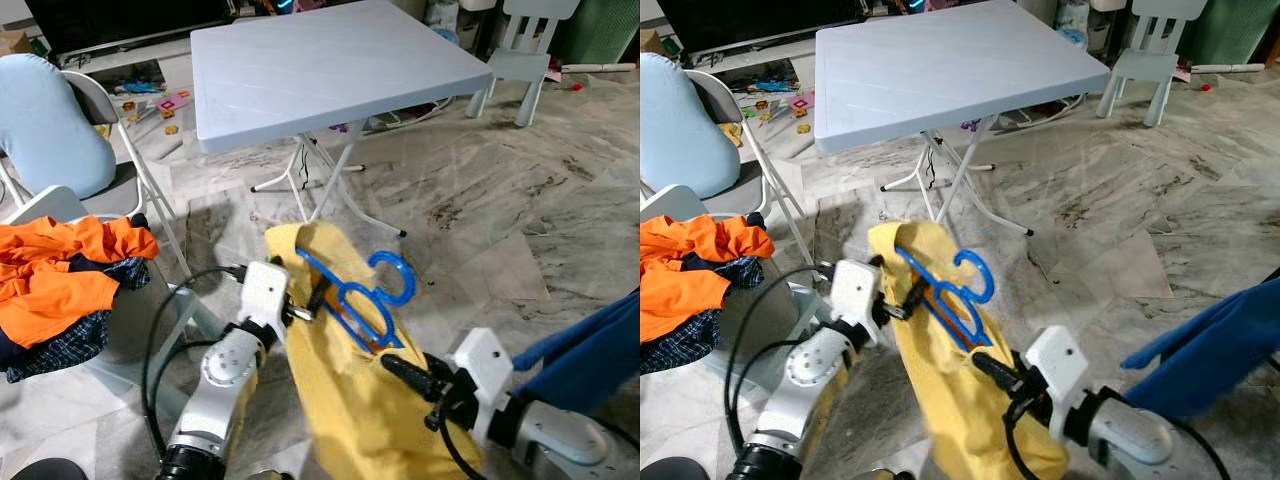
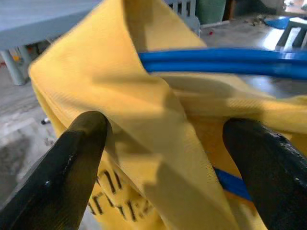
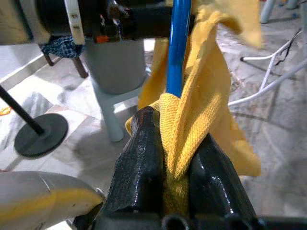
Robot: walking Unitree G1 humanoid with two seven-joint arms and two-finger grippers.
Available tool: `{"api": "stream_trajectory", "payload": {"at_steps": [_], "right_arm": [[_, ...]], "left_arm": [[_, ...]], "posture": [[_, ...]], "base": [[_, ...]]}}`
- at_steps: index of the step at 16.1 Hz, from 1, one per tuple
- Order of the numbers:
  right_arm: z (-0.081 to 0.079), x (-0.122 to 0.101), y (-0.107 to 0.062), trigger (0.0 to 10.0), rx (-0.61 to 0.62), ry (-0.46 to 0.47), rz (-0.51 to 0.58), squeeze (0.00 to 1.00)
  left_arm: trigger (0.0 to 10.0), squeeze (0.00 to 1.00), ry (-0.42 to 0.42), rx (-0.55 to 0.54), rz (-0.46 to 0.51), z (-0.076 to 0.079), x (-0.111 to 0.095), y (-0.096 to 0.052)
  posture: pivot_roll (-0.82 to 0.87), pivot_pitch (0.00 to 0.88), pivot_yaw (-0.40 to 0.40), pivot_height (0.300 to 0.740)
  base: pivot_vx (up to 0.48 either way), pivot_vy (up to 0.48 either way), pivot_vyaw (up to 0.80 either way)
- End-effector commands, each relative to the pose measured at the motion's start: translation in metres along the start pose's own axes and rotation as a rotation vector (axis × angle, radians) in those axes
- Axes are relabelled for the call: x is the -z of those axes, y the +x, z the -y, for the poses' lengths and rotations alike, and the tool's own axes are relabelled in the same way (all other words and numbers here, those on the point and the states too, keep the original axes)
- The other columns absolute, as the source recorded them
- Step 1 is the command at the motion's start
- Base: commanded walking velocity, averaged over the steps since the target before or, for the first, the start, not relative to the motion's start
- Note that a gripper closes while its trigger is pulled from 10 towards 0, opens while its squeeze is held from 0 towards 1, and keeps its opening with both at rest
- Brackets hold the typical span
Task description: Hang hanger
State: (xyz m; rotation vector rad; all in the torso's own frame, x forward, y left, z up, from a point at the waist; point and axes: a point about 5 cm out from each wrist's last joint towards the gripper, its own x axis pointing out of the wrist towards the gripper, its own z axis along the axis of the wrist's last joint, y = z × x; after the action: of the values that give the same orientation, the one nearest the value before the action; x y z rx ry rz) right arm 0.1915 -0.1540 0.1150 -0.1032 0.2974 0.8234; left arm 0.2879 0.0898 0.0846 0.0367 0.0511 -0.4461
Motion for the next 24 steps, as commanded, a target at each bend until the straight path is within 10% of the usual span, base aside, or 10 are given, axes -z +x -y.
{"api": "stream_trajectory", "payload": {"at_steps": [1, 5, 7, 24], "right_arm": [[-0.010, -0.018, 0.003, 10.0, -0.082, -0.003, 0.077, 0.00], [-0.012, -0.021, 0.003, 10.0, -0.104, 0.004, 0.077, 0.00], [-0.014, -0.023, 0.007, 10.0, -0.124, 0.013, 0.077, 0.00], [-0.016, -0.005, 0.009, 10.0, -0.090, 0.046, 0.036, 0.00]], "left_arm": [[10.0, 0.00, 0.002, -0.023, -0.026, -0.006, 0.006, 0.000], [9.8, 0.00, -0.010, -0.068, -0.026, -0.014, 0.009, -0.001], [0.0, 0.00, -0.060, -0.120, -0.039, -0.024, 0.013, -0.002], [0.0, 0.00, -0.013, -0.317, 0.003, -0.057, 0.006, -0.004]], "posture": [[-0.14, 0.059, 0.072, 0.740], [-0.14, 0.058, 0.066, 0.740], [-0.14, 0.057, 0.063, 0.740], [-0.14, 0.079, 0.058, 0.740]], "base": [[0.000, 0.000, 0.00], [0.000, 0.000, 0.00], [0.000, 0.000, 0.00], [0.000, 0.000, 0.00]]}}
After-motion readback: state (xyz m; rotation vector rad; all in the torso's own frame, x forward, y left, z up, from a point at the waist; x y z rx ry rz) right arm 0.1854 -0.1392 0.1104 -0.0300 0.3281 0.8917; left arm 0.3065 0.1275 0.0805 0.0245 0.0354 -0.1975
